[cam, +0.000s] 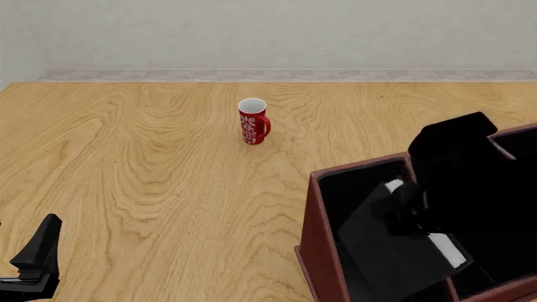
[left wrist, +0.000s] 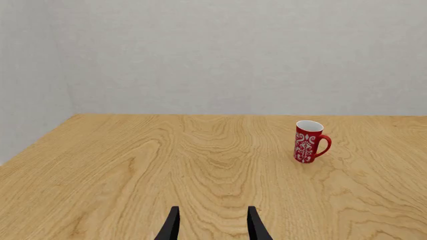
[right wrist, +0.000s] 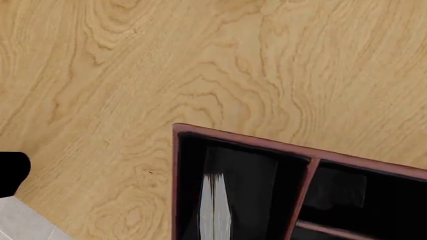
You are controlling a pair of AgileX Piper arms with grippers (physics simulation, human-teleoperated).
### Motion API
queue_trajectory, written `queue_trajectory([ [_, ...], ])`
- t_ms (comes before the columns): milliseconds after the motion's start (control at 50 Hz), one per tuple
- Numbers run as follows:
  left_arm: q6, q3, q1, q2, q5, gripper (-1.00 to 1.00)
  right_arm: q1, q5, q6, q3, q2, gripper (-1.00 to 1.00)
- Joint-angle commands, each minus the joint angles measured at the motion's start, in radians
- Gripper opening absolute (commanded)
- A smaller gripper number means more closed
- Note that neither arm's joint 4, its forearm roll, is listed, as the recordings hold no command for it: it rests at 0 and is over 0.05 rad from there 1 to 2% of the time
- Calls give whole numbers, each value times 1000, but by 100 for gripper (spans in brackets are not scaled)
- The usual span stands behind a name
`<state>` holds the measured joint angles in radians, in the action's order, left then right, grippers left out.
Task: Pick up the book and place it in the left compartment of the caddy.
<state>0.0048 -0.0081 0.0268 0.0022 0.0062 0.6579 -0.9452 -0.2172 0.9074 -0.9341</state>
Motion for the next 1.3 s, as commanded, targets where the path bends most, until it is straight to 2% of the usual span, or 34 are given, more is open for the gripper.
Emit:
queue_trajectory([
  [20,0,0,0,0,0,100,-2,43,-24,-46,5,-100],
  [660,0,0,0,0,0,100,2,149,-44,-140,-28,-100],
  [1300,0,0,0,0,0,100,-31,222,-20,-189,-76,-100],
])
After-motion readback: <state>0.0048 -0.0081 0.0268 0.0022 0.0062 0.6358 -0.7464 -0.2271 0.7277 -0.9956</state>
